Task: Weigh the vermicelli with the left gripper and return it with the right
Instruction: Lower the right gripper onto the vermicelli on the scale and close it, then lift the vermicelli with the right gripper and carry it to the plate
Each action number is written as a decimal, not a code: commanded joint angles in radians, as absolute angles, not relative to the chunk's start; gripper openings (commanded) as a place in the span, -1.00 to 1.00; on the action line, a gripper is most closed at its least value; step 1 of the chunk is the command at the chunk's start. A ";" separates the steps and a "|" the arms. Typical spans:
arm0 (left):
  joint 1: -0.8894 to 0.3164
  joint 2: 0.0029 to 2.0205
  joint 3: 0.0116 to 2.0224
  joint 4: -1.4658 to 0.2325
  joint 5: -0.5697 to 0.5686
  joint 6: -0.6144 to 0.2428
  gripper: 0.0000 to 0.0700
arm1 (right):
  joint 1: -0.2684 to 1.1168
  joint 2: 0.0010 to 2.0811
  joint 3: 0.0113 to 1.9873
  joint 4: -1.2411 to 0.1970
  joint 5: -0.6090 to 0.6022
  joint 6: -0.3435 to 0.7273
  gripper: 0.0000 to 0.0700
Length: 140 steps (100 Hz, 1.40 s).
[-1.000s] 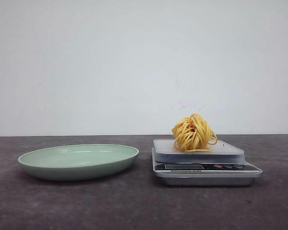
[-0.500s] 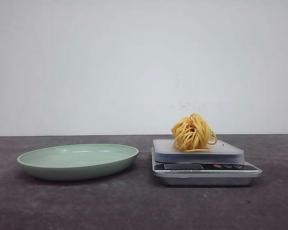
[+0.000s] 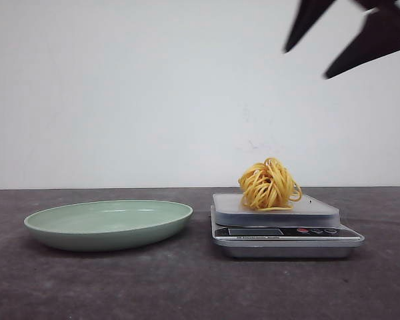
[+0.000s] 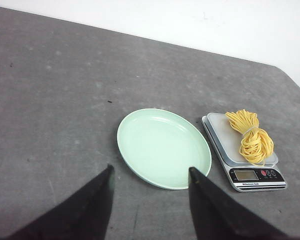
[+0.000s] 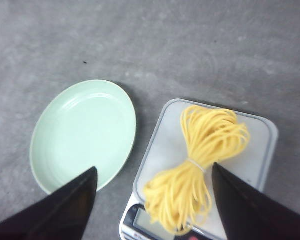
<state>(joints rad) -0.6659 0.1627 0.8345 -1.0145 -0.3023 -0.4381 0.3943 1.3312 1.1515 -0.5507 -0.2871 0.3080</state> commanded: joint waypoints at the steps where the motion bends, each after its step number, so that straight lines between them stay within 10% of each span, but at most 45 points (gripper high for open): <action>1: -0.672 0.162 0.847 -1.012 -0.307 -0.435 -0.23 | 0.411 1.413 1.192 -0.558 -0.279 0.334 0.29; 76: -0.672 0.162 0.847 -1.033 -0.307 -0.439 -0.23 | 0.448 1.772 1.261 -0.591 -0.204 0.349 0.16; 83: -0.673 0.162 0.847 -1.036 -0.307 -0.439 -0.23 | 0.450 1.780 1.261 -0.588 -0.190 0.353 -0.13; 92: -0.673 0.162 0.847 -1.040 -0.307 -0.439 -0.23 | 0.456 1.784 1.261 -0.583 -0.162 0.353 -1.00; 140: -0.673 0.162 0.847 -1.055 -0.307 -0.439 -0.23 | 0.490 1.667 1.305 -0.535 -0.207 0.390 -0.99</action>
